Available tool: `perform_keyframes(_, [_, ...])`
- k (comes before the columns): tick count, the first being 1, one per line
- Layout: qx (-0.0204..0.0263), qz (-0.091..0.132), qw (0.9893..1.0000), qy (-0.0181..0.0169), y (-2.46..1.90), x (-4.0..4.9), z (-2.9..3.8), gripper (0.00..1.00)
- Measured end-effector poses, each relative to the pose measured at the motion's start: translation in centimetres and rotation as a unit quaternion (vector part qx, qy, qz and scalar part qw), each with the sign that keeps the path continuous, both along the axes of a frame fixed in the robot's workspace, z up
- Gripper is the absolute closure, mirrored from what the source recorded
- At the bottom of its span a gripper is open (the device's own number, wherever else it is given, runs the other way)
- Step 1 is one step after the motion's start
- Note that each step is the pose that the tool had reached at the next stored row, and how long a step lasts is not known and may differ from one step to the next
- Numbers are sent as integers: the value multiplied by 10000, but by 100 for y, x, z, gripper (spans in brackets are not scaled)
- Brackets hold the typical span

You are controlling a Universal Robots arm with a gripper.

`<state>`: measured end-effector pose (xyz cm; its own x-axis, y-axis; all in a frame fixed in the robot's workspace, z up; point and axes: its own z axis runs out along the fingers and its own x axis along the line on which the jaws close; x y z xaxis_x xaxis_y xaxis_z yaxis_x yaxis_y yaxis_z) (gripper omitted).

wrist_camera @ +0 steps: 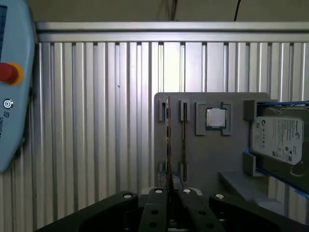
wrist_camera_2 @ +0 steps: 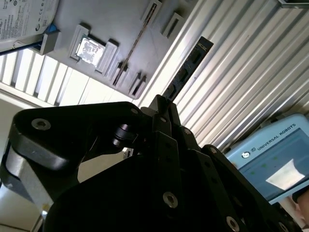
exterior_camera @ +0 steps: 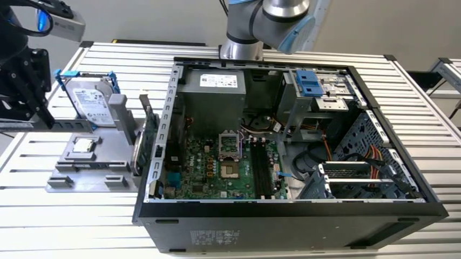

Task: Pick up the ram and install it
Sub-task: 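Pick up the ram and move it above insertion slot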

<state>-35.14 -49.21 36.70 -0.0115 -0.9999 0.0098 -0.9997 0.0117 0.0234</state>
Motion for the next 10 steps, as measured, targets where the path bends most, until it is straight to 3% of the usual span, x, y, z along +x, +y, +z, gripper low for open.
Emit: perform_keyframes(10, [0, -1, 10000, 0, 1, -1, 74, 100])
